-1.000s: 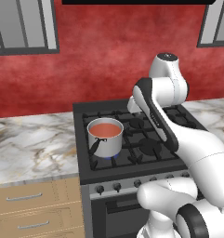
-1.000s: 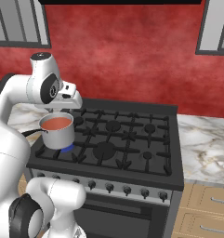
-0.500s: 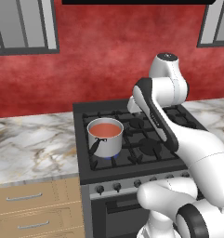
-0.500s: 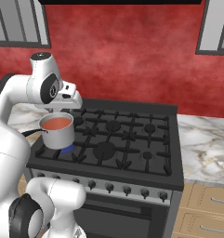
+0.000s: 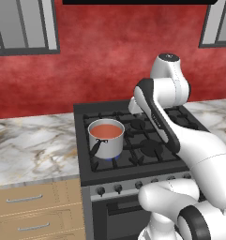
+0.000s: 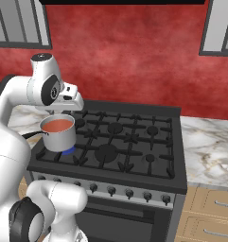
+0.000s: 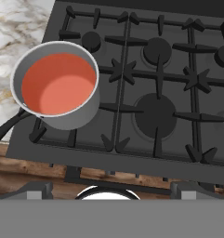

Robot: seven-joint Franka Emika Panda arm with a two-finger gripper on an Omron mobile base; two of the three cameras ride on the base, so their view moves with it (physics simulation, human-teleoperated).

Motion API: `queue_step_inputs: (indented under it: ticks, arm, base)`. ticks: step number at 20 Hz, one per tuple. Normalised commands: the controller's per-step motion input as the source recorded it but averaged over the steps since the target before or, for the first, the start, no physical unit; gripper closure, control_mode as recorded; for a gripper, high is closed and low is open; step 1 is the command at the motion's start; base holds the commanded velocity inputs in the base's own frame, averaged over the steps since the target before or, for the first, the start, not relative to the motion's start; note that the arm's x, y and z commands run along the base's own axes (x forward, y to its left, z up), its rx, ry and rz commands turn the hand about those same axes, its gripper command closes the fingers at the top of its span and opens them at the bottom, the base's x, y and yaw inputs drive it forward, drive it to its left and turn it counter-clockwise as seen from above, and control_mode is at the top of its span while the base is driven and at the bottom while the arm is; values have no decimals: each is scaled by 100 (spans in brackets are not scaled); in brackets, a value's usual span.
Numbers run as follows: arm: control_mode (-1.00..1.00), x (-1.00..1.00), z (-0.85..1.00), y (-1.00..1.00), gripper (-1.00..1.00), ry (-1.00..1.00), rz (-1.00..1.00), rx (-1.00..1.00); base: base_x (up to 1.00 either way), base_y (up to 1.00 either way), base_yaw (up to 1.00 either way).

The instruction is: Wait until the marinara sauce is simmered to a deep red color and then turn off the stove.

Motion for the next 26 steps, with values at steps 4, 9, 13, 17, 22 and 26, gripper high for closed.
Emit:
queue_step_inputs:
  ticks: [4,9,13,17,22,26]
  arm:
    - [-100,-9,0,3,-100,-2,3,-1]
    - [-100,-20,0,19,-100,-7,6,-3]
    - [-100,-24,-3,27,-100,-9,6,0]
    - [-100,-26,-9,17,-100,-15,5,0]
    - [-100,-26,-21,34,-100,-16,5,0]
    - [-100,-29,-36,48,-100,-10,6,0]
  base:
    - [0,0,0]
    - [0,0,0]
    - [0,0,0]
    - [0,0,0]
    - [0,0,0]
    - [0,0,0]
